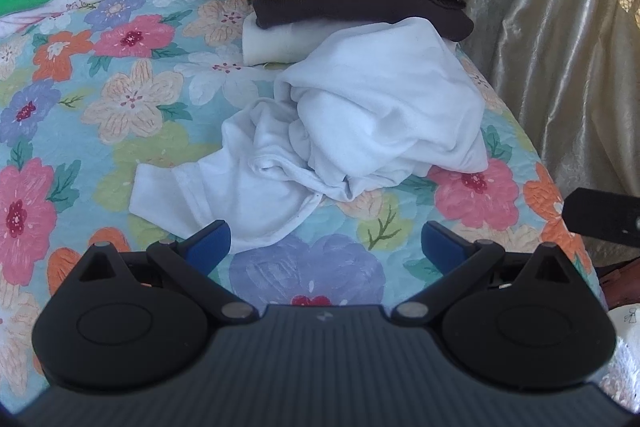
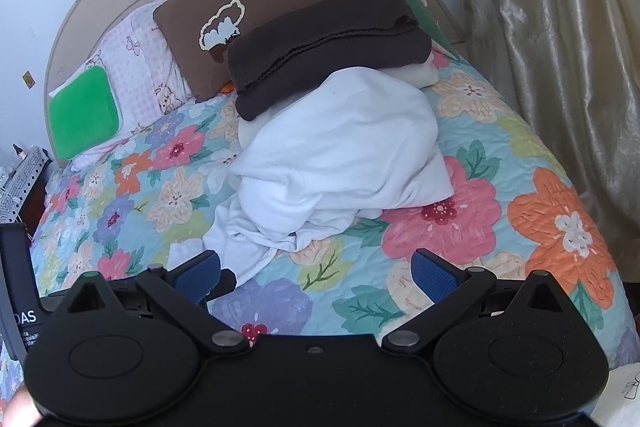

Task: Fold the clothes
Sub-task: 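Move both grippers toward the crumpled white sweatshirt on the quilt, then grasp the white sweatshirt with the right gripper while the left gripper grasps it too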

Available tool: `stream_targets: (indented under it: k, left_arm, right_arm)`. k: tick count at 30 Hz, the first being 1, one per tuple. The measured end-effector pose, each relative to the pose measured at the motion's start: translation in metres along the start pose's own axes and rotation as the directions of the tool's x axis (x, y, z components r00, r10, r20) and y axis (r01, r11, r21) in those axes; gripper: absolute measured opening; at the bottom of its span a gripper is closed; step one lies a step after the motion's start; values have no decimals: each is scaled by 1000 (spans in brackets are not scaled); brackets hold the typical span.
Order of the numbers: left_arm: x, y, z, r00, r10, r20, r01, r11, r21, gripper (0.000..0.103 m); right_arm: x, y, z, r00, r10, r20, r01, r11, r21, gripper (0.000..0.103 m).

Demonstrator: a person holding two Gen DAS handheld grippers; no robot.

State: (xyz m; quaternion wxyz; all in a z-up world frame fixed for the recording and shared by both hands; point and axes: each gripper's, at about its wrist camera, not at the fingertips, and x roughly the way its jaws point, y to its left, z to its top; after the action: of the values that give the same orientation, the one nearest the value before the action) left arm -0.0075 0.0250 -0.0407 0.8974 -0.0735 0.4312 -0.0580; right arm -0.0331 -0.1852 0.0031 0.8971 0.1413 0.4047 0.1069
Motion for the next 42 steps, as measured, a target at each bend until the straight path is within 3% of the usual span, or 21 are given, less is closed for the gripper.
stream_targets:
  k: [8,12,15,17,19,21,24,27,31,32,35,37,39,42]
  left_arm:
    - [18,-1,5,1000,-11,-16,11,1000,-8,103]
    - [35,9,13,999,-27,-30,26,999,-32,103]
    - [51,23,23,999,-40,15,41,998,-55,103]
    - [65,34,29,999,-11,42,13,998,-65,103]
    - [76,44,34,999,5,52,0,997,-81,101]
    - [80,53,40,996,-21,87,30,994,-105,101]
    - [81,66,50,982,-90,166,117,980,-159,101]
    - [94,74,64,970,-146,193,185,961,-204,101]
    - [116,80,78,955,-219,197,257,946,-195,97]
    - [118,84,79,940,-264,214,306,932,-193,95]
    - [126,87,82,921,-336,199,374,905,-203,95]
    - [132,90,84,907,-378,187,412,887,-210,95]
    - [144,87,85,937,-317,149,343,917,-203,96]
    - [159,92,83,943,-305,131,331,895,-299,103]
  right_arm:
    - [17,-15,9,1000,-9,-10,10,1000,21,103]
    - [40,-33,24,1000,3,-19,-2,996,89,103]
    - [73,-43,42,998,-26,-56,31,996,90,103]
    - [93,-49,52,997,-65,-49,73,978,196,103]
    - [112,-51,54,999,-1,-50,20,930,368,103]
    - [132,-40,56,999,-2,-52,23,915,402,103]
    - [146,-33,61,980,-189,54,153,904,399,103]
    - [140,-48,51,945,-261,196,145,874,464,103]
    - [163,-90,55,977,-133,166,30,858,512,103]
    - [165,-102,51,979,-119,167,7,834,552,103]
    - [174,-134,40,982,-65,176,-66,758,649,103]
    - [184,-144,38,982,-87,168,-44,758,651,103]
    - [194,-154,36,981,-109,160,-22,757,653,103]
    - [220,-164,36,983,1,186,-123,754,646,103]
